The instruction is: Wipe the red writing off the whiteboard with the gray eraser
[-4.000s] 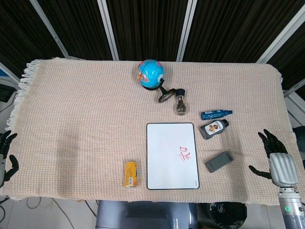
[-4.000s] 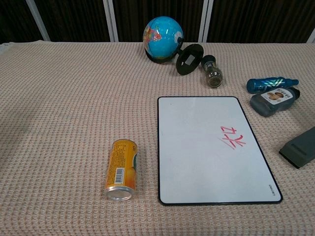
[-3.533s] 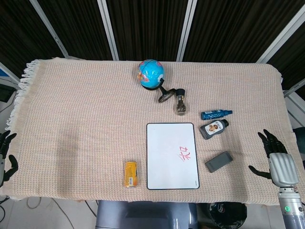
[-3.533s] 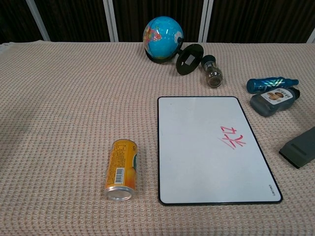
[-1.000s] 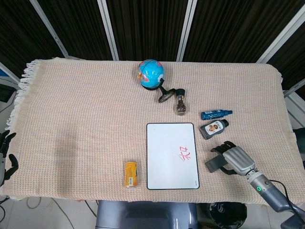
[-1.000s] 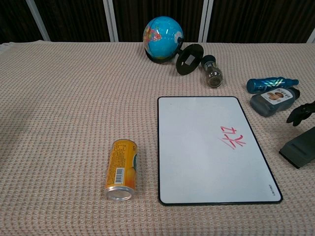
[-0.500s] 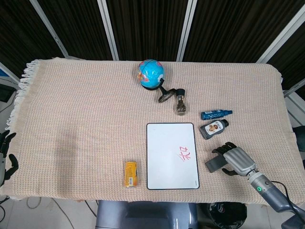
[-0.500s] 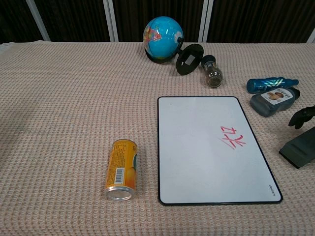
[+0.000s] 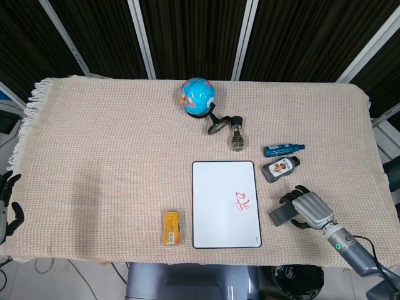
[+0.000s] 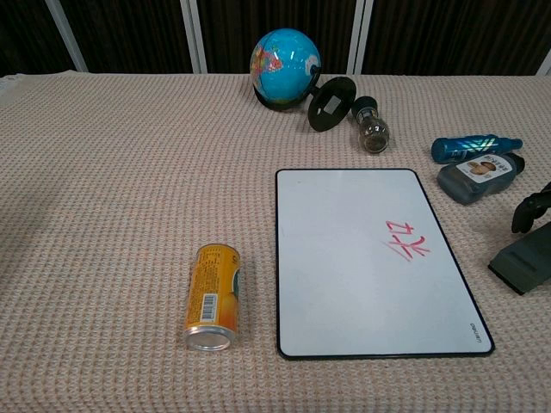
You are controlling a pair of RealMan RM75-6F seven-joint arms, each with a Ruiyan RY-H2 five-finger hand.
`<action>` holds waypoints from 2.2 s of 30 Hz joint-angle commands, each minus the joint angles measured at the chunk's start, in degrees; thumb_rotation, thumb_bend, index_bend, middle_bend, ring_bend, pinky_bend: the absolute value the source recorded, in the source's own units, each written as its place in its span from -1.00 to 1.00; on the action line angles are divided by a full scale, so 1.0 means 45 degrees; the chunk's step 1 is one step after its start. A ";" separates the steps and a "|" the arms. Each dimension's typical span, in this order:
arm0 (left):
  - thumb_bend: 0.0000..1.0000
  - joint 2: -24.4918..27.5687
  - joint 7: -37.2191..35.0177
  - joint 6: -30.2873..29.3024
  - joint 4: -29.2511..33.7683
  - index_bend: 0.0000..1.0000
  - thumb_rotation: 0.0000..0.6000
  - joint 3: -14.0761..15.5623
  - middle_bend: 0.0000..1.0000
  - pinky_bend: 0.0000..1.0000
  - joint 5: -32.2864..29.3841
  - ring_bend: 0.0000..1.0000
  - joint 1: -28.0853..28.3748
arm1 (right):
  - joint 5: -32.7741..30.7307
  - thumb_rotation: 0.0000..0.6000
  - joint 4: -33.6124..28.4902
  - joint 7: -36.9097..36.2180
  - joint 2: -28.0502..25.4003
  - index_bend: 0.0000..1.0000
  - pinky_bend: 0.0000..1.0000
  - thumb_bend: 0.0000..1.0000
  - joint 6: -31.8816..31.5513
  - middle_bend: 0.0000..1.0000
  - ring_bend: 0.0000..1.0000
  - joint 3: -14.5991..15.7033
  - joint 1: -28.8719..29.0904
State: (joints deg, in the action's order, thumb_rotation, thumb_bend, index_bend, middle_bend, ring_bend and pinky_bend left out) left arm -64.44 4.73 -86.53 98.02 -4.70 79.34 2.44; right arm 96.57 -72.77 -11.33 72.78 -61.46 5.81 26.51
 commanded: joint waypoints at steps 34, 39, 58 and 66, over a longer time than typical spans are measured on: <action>0.50 0.0014 -0.0018 0.0016 0.0036 -0.76 1.00 0.0001 -0.91 -1.00 -0.0030 -1.00 -0.0011 | -0.0340 1.00 -0.0490 0.0511 -0.0220 0.00 -0.60 -0.14 0.0418 -0.08 -0.22 -0.0210 0.0545; 0.50 0.0009 -0.0015 0.0005 0.0053 -0.76 1.00 0.0014 -0.91 -1.00 -0.0002 -1.00 -0.0016 | -0.0369 1.00 -0.0988 0.0675 -0.0504 0.00 -0.49 -0.14 0.0771 -0.08 -0.22 -0.0405 0.0959; 0.50 0.0107 -0.0195 0.0116 0.0062 -0.76 1.00 -0.0019 -0.91 -1.00 -0.0095 -1.00 0.0008 | -0.2415 1.00 -0.2865 0.2415 0.0009 0.00 -0.45 -0.16 0.3449 -0.10 -0.19 -0.2092 0.3151; 0.50 0.0139 -0.0260 0.0135 0.0067 -0.76 1.00 -0.0027 -0.91 -1.00 -0.0115 -1.00 0.0010 | -0.3435 1.00 -0.2781 0.4251 0.1214 0.00 -0.44 -0.18 0.3702 -0.10 -0.19 -0.2411 0.3522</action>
State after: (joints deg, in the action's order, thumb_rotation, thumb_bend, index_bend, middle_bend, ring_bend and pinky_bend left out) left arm -63.82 3.56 -85.91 98.32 -4.82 78.81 2.48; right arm 82.41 -85.22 6.20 76.88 -45.38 -4.54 41.69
